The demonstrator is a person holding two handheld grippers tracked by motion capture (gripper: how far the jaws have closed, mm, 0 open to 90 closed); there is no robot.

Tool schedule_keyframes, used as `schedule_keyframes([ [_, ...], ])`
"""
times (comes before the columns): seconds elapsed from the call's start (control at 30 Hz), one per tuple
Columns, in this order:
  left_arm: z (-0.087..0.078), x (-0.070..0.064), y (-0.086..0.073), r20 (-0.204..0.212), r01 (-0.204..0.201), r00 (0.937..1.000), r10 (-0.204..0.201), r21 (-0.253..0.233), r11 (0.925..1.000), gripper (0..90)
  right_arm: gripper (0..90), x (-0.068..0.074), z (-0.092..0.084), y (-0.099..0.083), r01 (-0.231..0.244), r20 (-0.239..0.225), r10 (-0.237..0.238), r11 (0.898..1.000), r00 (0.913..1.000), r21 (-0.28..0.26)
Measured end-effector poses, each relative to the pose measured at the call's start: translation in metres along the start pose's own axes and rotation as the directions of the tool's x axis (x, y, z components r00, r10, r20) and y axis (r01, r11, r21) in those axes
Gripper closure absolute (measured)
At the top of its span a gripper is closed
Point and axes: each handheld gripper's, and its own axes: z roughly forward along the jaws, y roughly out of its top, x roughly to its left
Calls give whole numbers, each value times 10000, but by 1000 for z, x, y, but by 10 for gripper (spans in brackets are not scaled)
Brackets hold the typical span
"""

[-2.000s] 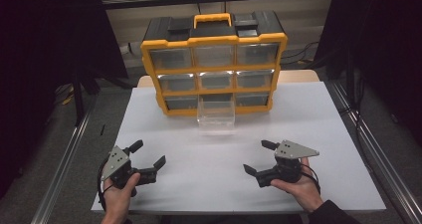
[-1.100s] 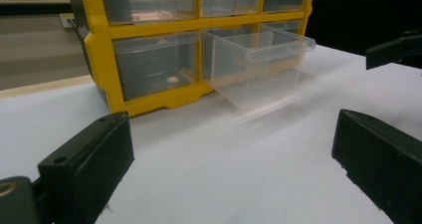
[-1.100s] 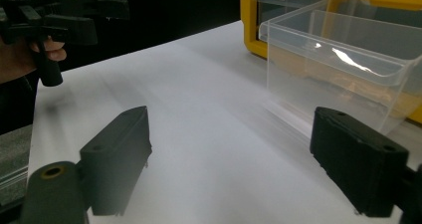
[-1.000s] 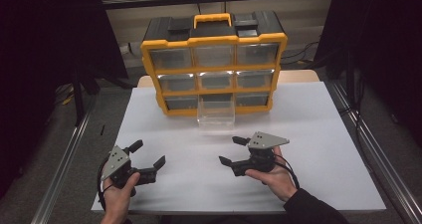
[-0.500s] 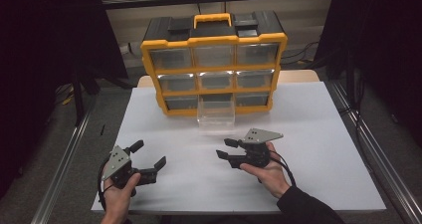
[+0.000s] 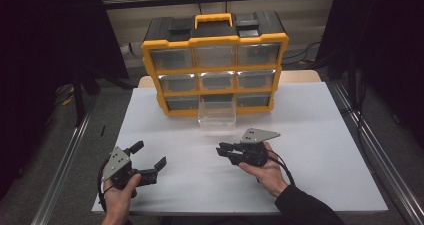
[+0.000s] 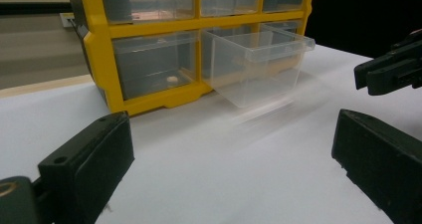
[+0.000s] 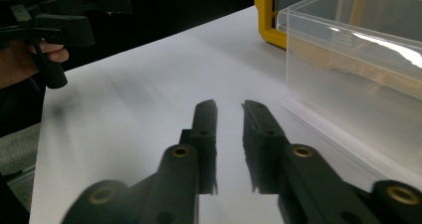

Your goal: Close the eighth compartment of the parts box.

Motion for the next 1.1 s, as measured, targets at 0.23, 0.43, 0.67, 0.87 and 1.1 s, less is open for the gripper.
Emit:
schedule_keyframes([
  [0.23,0,0,0,17,62,10000,-62,-12,10000,27,900,-7,3,10,80,-164,-80,10000,9998,4],
  [0.43,0,-2,0,73,110,9999,-110,43,9999,27,900,-15,7,11,67,14,-67,9999,10000,-88],
  [0.67,0,0,0,77,39,10000,-40,57,10000,27,900,-25,18,9,212,309,-213,9998,9993,30],
  [0.87,1,0,-1,129,18,9999,-19,65,10000,27,900,-25,25,16,534,370,-537,9985,9979,99],
  [1.1,0,-1,-1,82,93,9999,-93,14,10000,27,900,-30,33,21,726,479,-738,9970,9961,268],
])
